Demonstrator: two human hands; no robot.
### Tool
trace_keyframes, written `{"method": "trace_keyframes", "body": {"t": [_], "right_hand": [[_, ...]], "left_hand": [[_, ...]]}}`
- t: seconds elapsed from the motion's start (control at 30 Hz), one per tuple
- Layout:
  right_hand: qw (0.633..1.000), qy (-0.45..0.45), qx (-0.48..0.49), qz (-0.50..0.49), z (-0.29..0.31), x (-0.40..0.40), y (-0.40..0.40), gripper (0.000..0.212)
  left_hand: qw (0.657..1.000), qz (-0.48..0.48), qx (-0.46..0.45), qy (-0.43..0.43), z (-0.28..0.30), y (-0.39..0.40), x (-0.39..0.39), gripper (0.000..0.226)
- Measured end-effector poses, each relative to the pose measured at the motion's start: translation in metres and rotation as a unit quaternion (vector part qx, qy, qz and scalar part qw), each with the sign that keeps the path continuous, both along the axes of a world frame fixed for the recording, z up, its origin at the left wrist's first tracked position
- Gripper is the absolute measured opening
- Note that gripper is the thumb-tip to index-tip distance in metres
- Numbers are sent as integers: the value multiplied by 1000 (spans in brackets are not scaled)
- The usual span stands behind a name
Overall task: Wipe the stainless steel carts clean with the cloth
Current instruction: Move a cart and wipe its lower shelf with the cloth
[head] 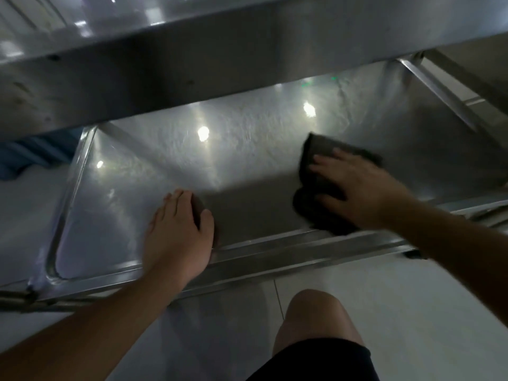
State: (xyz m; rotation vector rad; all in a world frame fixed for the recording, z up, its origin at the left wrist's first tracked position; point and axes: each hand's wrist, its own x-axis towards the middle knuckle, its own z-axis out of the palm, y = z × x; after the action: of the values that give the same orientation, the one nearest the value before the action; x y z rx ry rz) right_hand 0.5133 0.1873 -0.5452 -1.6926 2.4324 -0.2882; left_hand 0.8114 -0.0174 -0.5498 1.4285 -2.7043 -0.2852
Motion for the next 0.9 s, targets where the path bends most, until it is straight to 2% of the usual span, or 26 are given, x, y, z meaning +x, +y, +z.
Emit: {"method": "trace_keyframes", "body": {"t": [0.07,0.17,0.27,0.4,0.57,0.73,0.8,0.9], "right_hand": [[993,8,4,-120,1,-66,17,79],[952,24,59,-300,0,-158,25,80],[924,-8,74,-375,5,-188,-17,86],[952,-19,79,-294,15,-149,-118,76],[989,19,75,-129,20,-40,-203,71],[998,8,13,55,15,59,-170,70],[998,-17,5,66,9,69,-131,74],[1000,-20,-9,4,2,38,-81,78]], "left_hand": [[1000,-2,-2,-4,-1,-1,0,70],[1000,-1,-11,6,0,0,-1,76],[1000,-2,-11,11,0,2,0,76],[1000,5,-4,4,0,1,2,79],[1000,2,-9,7,-2,0,0,77],[1000,-9,-7,9,-2,1,2,70],[1000,-8,-7,-5,-2,0,1,72],[1000,-9,-9,-11,-4,1,1,71]]}}
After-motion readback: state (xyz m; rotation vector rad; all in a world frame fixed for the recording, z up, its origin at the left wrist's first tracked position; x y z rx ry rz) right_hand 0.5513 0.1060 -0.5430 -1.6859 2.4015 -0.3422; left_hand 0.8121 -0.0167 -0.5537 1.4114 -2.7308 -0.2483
